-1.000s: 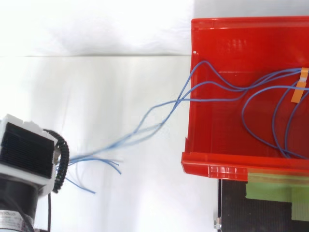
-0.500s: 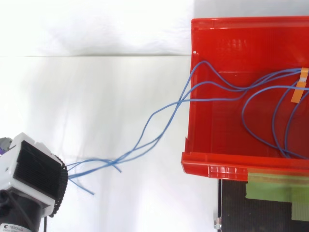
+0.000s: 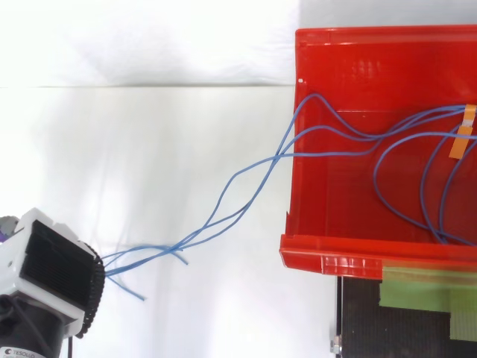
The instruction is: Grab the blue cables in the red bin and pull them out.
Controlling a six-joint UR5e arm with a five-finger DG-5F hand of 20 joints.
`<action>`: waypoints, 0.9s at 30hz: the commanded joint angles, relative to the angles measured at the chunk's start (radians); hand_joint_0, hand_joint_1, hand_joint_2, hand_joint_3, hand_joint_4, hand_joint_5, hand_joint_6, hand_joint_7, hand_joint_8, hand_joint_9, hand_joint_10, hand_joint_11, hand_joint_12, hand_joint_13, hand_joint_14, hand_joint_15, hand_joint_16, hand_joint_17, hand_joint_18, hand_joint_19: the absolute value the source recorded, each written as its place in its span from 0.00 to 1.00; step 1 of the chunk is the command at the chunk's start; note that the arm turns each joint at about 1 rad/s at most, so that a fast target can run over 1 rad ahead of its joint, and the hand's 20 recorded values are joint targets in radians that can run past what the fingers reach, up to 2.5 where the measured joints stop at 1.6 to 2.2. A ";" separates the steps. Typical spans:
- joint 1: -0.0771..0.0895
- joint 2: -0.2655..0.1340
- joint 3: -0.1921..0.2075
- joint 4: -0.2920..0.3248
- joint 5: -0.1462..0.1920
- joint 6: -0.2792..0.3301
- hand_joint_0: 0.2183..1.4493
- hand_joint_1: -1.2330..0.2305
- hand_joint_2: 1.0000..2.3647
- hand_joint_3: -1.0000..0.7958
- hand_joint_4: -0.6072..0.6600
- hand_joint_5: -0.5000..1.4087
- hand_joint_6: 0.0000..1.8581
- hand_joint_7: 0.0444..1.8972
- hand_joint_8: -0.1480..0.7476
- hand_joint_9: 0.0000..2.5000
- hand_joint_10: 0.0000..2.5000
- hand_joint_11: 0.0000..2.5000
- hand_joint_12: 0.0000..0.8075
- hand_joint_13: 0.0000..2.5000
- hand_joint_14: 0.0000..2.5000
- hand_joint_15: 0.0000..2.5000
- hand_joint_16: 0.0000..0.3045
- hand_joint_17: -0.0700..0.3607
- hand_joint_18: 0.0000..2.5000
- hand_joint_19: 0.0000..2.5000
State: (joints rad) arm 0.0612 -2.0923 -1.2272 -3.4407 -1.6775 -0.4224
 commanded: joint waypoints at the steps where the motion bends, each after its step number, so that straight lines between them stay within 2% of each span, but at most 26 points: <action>1: 0.000 0.002 0.000 0.000 -0.001 -0.034 0.49 0.30 0.00 0.00 0.46 0.69 0.33 0.36 0.45 0.38 0.01 0.22 0.42 0.30 0.01 0.17 0.13 0.38 0.23 0.19; 8: 0.000 0.000 0.000 -0.028 -0.002 -0.094 0.47 0.30 0.00 0.00 0.46 0.69 0.28 0.36 0.44 0.38 0.01 0.22 0.42 0.30 0.01 0.17 0.14 0.38 0.23 0.19; 12: 0.000 0.002 0.000 -0.028 -0.004 -0.095 0.47 0.30 0.00 0.00 0.47 0.70 0.26 0.37 0.45 0.37 0.01 0.22 0.42 0.30 0.01 0.17 0.14 0.38 0.23 0.19; 17: 0.000 0.000 0.000 -0.028 -0.004 -0.095 0.45 0.30 0.00 0.00 0.47 0.70 0.18 0.40 0.45 0.37 0.01 0.22 0.43 0.30 0.01 0.17 0.14 0.39 0.23 0.19; 27: 0.000 0.000 0.000 -0.028 -0.004 -0.092 0.45 0.31 0.00 0.00 0.47 0.71 0.17 0.40 0.45 0.37 0.01 0.22 0.43 0.30 0.01 0.17 0.14 0.39 0.23 0.19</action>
State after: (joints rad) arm 0.0614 -2.0922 -1.2272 -3.4683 -1.6812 -0.5159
